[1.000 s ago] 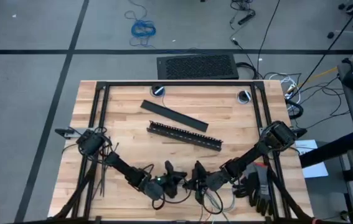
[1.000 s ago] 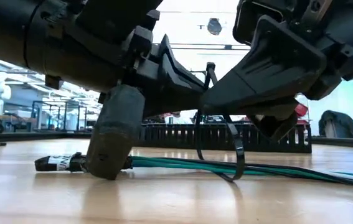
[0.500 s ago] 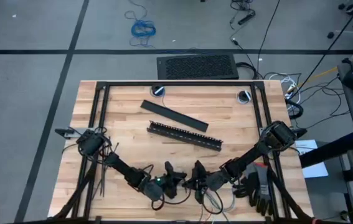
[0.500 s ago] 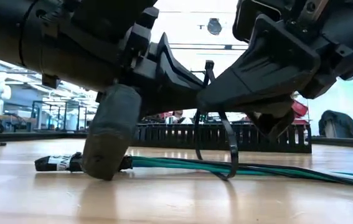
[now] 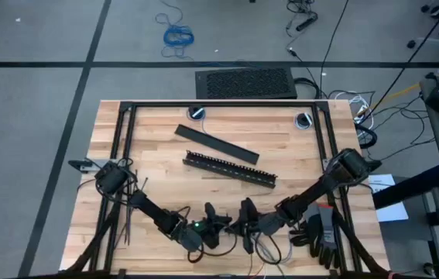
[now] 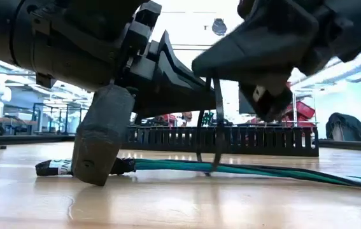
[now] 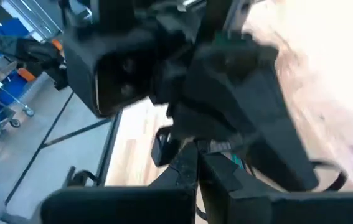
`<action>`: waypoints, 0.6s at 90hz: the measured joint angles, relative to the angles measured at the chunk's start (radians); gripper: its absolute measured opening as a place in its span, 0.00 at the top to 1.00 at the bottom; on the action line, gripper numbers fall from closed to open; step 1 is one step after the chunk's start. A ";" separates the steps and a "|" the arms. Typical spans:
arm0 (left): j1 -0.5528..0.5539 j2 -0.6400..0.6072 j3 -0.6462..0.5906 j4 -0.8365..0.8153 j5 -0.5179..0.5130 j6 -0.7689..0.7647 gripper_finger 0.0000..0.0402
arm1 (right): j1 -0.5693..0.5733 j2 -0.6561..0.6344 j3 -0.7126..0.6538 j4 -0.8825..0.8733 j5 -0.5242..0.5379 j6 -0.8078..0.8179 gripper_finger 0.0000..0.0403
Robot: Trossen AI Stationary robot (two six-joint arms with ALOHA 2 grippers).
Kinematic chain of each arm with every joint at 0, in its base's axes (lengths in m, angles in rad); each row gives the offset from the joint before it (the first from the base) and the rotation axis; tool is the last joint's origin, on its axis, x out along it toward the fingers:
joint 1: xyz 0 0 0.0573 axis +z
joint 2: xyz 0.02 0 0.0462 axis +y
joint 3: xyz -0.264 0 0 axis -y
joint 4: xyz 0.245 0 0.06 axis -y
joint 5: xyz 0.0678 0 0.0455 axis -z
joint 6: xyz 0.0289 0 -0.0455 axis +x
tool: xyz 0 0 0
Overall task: Ziptie cables
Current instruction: Wrap the cable wires with the black zip tie
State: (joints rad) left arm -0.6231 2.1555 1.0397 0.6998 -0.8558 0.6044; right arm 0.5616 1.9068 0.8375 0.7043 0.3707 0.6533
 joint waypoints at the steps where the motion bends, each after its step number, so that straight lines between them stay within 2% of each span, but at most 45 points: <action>1: 0.000 0.000 0.000 0.000 0.000 0.000 1.00 | -0.001 -0.001 0.000 -0.004 0.000 -0.001 1.00; 18: -0.010 0.001 0.016 -0.015 0.003 0.016 1.00 | -0.022 -0.007 0.001 -0.072 -0.017 0.023 1.00; 54: -0.017 0.002 0.017 -0.014 0.030 0.003 1.00 | -0.037 -0.007 0.001 -0.048 -0.017 0.005 1.00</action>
State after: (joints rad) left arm -0.6405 2.1574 1.0569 0.6853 -0.8255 0.6079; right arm 0.5248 1.8996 0.8383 0.6564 0.3538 0.6586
